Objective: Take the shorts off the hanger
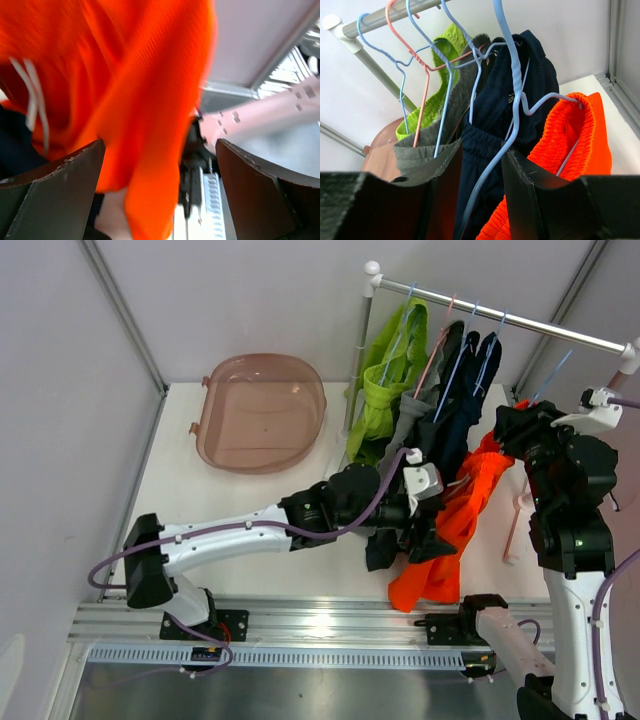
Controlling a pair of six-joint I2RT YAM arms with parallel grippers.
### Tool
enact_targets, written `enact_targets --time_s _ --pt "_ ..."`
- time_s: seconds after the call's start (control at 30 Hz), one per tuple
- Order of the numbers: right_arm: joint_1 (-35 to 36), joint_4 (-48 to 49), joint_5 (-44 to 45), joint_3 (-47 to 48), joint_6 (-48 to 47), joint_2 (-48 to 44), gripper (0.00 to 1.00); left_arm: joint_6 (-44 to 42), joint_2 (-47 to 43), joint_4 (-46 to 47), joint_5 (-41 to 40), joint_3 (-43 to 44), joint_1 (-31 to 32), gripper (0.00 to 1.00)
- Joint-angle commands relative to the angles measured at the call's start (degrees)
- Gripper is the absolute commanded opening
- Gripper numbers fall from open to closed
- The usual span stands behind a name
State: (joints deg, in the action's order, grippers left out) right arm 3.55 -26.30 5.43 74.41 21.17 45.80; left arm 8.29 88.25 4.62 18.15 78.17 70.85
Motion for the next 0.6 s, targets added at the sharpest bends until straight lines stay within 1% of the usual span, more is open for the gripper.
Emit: enact_targets --time_s 0.0,0.23,0.3,0.33,0.37,0.43,0.47,0.5,0.53,0.57 --pt "0.14 3.37 -1.48 -0.23 0.98 -2.29 0.00 -2.14 1.48 2.23 -2.68 6.55 0.25 0.99" --pt "0.14 3.19 -0.78 -1.29 0.28 -3.44 0.00 -2.14 5.18 1.88 -3.48 9.28 0.34 0.99" --pt "0.14 3.36 -0.51 -1.20 0.19 -3.44 0.00 -1.71 5.97 1.97 -3.12 9.28 0.34 0.94" --pt "0.14 3.37 -0.42 -1.11 0.10 -3.35 0.00 -1.44 6.23 2.14 -2.69 8.93 0.34 0.90" --pt "0.14 3.37 -0.42 -1.11 0.19 -3.26 0.00 -0.92 6.41 2.41 -2.25 8.84 0.34 0.83" --pt "0.14 3.54 -0.16 -1.11 0.28 -3.09 0.00 -0.39 6.67 3.37 -1.37 8.05 0.34 0.77" --pt "0.14 3.63 -0.07 -1.11 0.36 -3.00 0.00 0.14 6.76 3.81 -0.84 7.79 0.34 0.64" --pt "0.14 3.72 0.02 -1.20 0.63 -3.00 0.00 0.32 6.76 4.42 -0.66 7.44 0.43 0.56" --pt "0.14 3.89 0.02 -1.20 0.54 -2.82 0.00 0.49 6.68 4.52 -0.75 7.00 0.52 0.46" --pt "0.14 3.89 0.10 -1.11 0.54 -2.82 0.00 0.76 6.50 4.43 -1.79 6.82 0.69 0.11"
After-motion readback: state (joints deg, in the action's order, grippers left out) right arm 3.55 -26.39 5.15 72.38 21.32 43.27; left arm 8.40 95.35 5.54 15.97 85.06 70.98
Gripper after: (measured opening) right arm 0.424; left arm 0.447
